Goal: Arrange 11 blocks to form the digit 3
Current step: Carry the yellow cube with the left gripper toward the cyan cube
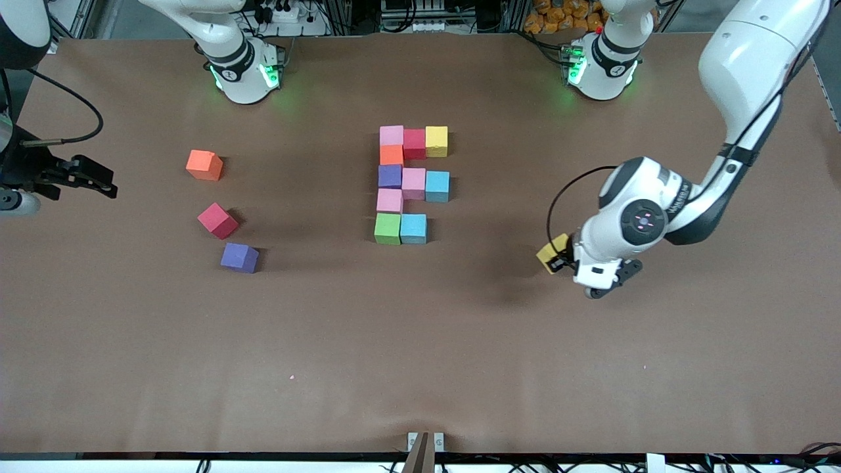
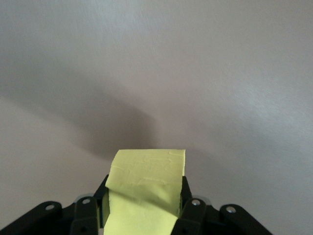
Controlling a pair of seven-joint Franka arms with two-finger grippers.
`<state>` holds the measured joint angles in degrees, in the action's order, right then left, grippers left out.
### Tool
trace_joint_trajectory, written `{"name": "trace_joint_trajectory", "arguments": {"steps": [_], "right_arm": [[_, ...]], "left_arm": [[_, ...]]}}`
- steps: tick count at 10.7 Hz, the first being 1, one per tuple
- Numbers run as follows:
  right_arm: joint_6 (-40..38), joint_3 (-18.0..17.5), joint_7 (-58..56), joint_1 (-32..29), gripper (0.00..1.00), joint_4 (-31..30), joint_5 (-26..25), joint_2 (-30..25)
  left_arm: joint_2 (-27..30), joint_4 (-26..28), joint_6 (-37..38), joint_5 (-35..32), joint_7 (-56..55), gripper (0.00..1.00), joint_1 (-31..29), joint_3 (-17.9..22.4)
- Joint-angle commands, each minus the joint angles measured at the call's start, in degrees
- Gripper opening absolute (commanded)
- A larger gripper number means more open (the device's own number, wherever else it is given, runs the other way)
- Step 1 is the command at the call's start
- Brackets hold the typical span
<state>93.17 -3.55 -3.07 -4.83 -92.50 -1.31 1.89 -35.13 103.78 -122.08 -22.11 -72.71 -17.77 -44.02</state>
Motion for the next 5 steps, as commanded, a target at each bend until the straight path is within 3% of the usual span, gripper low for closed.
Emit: {"name": "trace_joint_trajectory", "arguments": {"steps": [1, 5], "right_arm": [[1.48, -0.32, -0.62, -0.18, 1.0, 0.04, 0.25, 0.57], [1.4, -0.32, -0.62, -0.44, 1.0, 0.12, 0.43, 0.57]], "left_arm": [[-3.18, -3.82, 0.53, 1.11, -15.63, 0.22, 5.44, 0.43], [-5.39, -8.05, -0.69, 3.29, -38.92, 0.21, 14.94, 0.61]]}}
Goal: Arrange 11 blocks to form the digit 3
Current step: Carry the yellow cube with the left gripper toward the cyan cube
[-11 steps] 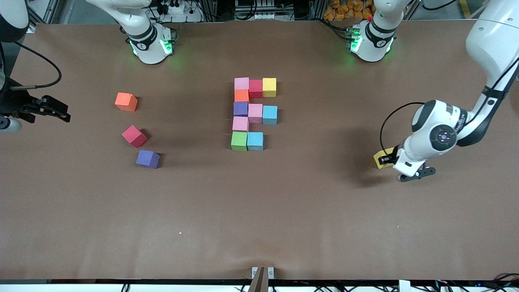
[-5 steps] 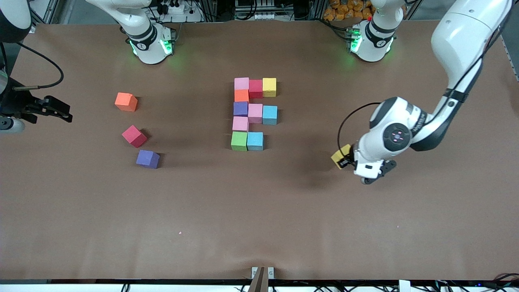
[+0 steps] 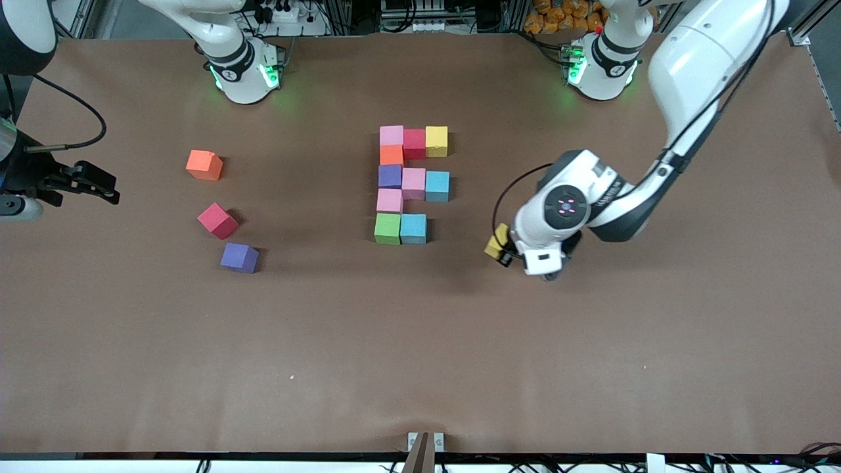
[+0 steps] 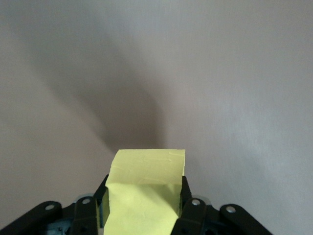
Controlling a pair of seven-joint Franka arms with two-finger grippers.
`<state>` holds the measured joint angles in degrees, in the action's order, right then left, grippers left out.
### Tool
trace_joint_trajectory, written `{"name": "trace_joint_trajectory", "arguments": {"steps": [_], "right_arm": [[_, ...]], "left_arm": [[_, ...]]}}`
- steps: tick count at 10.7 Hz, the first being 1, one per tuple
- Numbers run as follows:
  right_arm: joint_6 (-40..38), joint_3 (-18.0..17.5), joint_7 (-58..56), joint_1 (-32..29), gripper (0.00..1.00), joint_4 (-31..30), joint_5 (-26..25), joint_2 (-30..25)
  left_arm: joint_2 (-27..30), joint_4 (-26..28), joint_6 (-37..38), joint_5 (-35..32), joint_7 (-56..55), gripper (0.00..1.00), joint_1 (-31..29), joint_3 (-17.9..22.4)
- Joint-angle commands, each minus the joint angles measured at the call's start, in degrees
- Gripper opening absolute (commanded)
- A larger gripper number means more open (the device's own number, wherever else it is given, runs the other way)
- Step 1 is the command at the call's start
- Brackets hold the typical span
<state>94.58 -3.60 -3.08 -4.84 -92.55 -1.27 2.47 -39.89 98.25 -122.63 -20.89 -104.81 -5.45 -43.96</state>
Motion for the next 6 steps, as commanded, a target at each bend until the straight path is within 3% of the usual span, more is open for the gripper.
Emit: {"name": "trace_joint_trajectory", "arguments": {"steps": [1, 3, 5, 6], "right_arm": [[0.08, -0.27, -0.62, -0.43, 1.0, 0.09, 0.4, -0.01], [0.08, -0.27, -0.62, -0.34, 1.0, -0.09, 0.48, -0.01], [0.25, -0.1, -0.7, -0.87, 1.0, 0.0, 3.98, -0.01], [0.78, -0.01, -0.7, -0.78, 1.0, 0.0, 4.09, 0.16]], "left_arm": [[-0.54, -2.71, -0.33, 1.82, -13.86, 0.21, 4.03, 0.63], [-0.63, -2.89, -0.68, 2.07, -19.8, 0.2, 5.8, 0.63], [-0.71, -2.63, -3.92, 1.38, -25.51, 0.2, 8.86, 1.15], [-0.8, -2.62, -4.37, 1.37, -27.27, 0.2, 11.23, 3.77]]}}
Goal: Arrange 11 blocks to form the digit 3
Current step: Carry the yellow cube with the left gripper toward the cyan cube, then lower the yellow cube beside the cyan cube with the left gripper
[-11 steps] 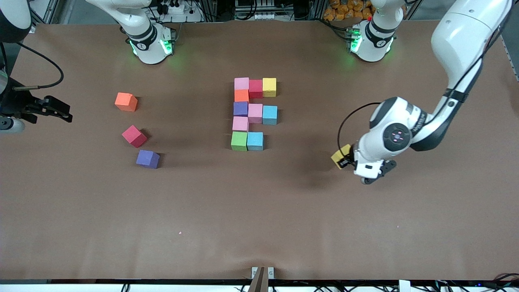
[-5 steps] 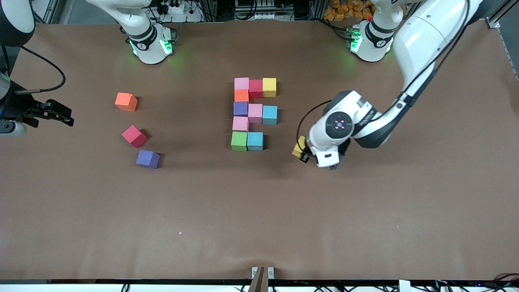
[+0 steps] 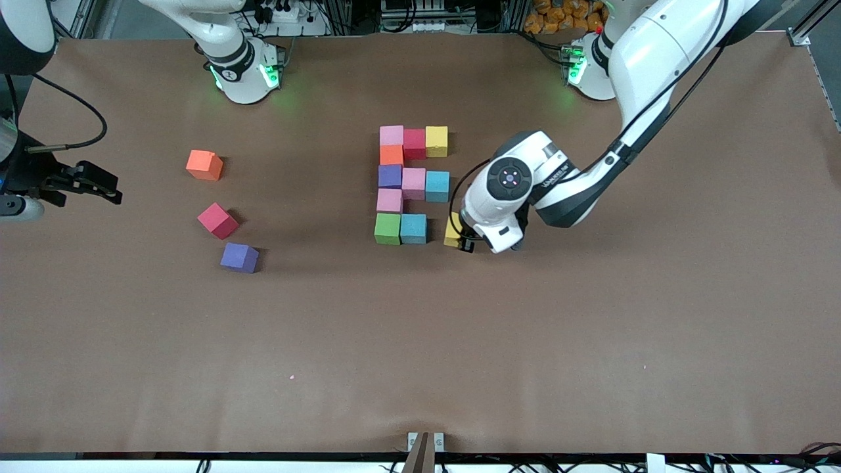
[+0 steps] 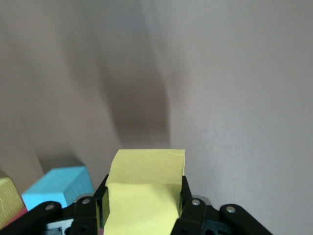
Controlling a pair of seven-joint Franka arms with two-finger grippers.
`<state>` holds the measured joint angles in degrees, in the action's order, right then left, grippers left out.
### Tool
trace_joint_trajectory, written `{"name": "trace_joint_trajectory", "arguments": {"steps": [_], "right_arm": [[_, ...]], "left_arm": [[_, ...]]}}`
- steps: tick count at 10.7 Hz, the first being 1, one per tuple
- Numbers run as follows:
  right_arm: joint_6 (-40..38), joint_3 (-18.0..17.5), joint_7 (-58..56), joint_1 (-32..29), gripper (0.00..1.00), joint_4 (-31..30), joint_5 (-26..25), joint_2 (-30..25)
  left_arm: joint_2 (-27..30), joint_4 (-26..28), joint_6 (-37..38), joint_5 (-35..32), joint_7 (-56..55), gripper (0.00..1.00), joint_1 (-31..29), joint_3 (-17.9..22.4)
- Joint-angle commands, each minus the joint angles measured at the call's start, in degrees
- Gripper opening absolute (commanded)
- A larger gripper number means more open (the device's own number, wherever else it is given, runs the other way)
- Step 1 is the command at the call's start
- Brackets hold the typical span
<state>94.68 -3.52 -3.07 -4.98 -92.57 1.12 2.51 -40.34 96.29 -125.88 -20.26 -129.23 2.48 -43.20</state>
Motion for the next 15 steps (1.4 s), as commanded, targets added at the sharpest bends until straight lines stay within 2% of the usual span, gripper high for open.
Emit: {"name": "trace_joint_trajectory", "arguments": {"steps": [1, 3, 5, 15], "right_arm": [[1.03, 0.0, -0.7, -0.65, 1.0, -0.06, 1.26, 0.3], [0.77, 0.0, -0.79, -0.56, 1.0, -0.06, 0.99, 0.39], [0.51, -0.17, -0.53, -0.03, 1.0, -0.06, 0.99, 0.39], [0.86, -0.26, -0.09, 0.94, 1.0, -0.42, 0.2, 1.01]], "left_arm": [[-0.44, -0.67, -2.94, 0.66, -4.87, 0.2, 5.84, 5.2], [-1.31, -0.67, -6.82, 0.58, -9.7, 0.2, 9.89, 9.08], [-1.67, -0.67, -7.53, 0.75, -10.42, 0.2, 11.49, 10.14], [-2.9, -0.58, -7.62, 0.58, -10.42, 0.2, 11.93, 10.33]]}}
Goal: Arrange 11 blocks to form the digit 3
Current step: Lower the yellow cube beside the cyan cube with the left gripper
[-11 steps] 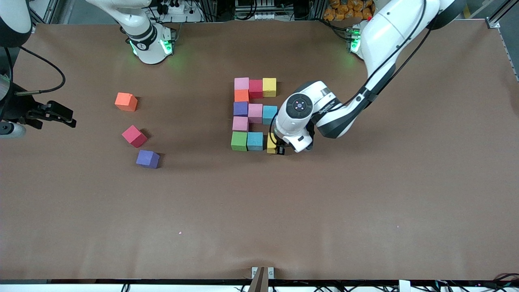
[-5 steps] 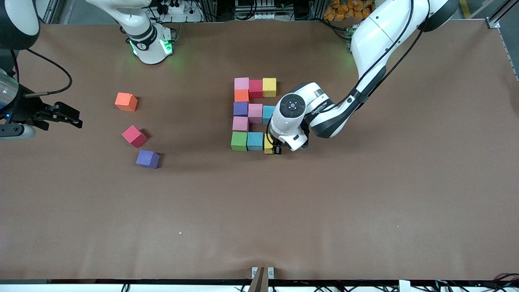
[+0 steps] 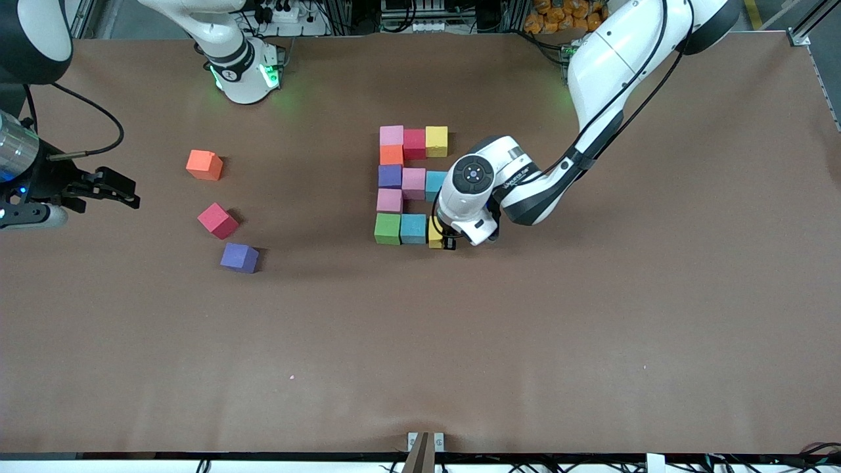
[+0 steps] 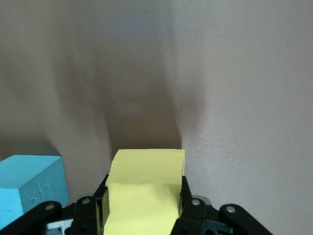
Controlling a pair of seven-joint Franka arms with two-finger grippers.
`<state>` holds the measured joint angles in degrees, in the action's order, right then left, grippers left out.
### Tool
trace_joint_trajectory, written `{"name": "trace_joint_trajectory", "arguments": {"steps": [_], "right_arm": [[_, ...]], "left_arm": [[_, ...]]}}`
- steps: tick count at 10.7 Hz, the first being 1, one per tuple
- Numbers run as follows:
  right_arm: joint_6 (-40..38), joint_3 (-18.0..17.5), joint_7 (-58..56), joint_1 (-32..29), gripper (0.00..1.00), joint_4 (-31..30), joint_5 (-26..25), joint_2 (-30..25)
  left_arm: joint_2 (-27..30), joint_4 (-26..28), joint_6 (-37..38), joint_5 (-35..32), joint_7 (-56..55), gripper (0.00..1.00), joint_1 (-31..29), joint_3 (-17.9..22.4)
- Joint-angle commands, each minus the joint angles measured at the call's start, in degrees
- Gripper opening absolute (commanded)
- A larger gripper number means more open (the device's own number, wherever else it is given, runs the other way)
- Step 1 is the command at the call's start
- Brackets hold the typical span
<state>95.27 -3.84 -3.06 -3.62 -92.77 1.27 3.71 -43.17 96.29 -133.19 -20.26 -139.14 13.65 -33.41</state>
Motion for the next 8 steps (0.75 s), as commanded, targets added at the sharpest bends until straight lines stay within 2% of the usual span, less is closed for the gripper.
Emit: {"name": "trace_joint_trajectory", "arguments": {"steps": [1, 3, 8], "right_arm": [[0.27, 0.24, -0.1, -0.51, 1.0, -0.13, -0.04, -0.2], [0.27, 0.24, -0.97, -0.6, 1.0, 0.05, -2.84, -0.2], [-3.6, 0.33, -0.89, -0.6, 1.0, 1.28, -2.94, -0.9]], "left_arm": [[-0.07, -0.58, -0.32, 0.58, -0.43, 0.21, 0.76, 0.62], [-0.07, -0.76, -0.32, 0.66, -0.43, 0.21, 0.85, 0.54], [-0.86, -0.85, -0.32, 0.75, -0.43, 0.21, 1.47, 0.54]]}}
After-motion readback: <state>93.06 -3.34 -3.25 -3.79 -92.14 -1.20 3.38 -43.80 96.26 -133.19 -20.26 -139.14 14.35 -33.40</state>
